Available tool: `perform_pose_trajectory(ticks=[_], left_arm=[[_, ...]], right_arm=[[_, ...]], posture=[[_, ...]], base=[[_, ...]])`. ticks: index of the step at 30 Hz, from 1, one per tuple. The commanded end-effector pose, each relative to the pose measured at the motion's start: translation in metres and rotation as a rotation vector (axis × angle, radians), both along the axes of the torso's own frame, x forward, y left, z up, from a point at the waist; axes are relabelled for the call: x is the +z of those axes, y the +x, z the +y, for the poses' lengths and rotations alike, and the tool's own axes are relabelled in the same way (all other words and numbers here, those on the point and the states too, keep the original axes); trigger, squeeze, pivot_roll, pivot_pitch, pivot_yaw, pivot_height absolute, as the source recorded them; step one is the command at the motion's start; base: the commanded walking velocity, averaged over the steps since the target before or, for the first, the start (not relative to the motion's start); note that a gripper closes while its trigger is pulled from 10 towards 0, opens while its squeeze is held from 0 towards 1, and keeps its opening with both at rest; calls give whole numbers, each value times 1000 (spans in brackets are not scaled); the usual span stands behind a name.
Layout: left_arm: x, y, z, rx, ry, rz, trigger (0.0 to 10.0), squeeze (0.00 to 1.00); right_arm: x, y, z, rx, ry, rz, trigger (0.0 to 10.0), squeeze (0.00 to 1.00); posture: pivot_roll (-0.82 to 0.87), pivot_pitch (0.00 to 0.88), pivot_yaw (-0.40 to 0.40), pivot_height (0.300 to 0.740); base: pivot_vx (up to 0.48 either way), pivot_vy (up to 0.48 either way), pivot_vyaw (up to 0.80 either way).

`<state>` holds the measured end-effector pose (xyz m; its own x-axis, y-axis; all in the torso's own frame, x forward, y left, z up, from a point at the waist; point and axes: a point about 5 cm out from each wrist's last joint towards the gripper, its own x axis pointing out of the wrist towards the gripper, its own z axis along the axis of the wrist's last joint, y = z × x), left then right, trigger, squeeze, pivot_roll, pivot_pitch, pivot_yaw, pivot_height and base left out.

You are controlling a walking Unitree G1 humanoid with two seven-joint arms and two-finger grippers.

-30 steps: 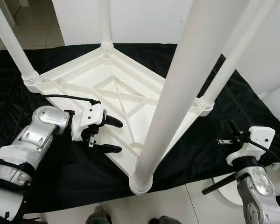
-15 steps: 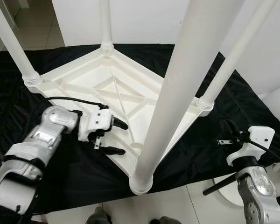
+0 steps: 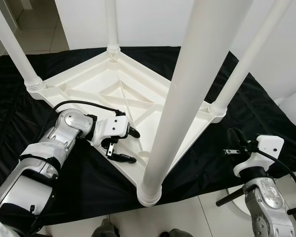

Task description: Building children table

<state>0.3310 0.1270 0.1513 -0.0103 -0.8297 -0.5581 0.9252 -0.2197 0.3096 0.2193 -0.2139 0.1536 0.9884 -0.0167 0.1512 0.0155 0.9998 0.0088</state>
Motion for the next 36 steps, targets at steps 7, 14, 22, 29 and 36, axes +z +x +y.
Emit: perform_pose_trajectory(ticks=[7, 14, 22, 29, 36], left_arm=[[-4, 15, 6, 143, 91, -146, 10000, 0], [-12, 21, 9, 171, 219, -217, 10000, 0], [-10, 24, 5, 159, 214, -197, 4275, 0], [-11, 21, 6, 122, 218, -195, 0, 0], [-9, 19, 5, 92, 176, -128, 0, 0]], right_arm=[[2, -3, -9, -42, -5, 1, 10000, 0], [3, -1, -7, -41, -8, -1, 10000, 0], [4, -1, -9, -47, -14, -1, 10000, 0], [3, -3, -11, -49, -24, 4, 10000, 0], [6, -2, -13, -56, -34, -8, 10000, 0]], posture=[[-15, 45, 24, 740], [-16, 48, 27, 740], [-14, 52, 33, 740], [-14, 55, 37, 740], [-15, 52, 36, 740]], base=[[0, 0, 0], [0, 0, 0], [0, 0, 0], [0, 0, 0], [0, 0, 0]])
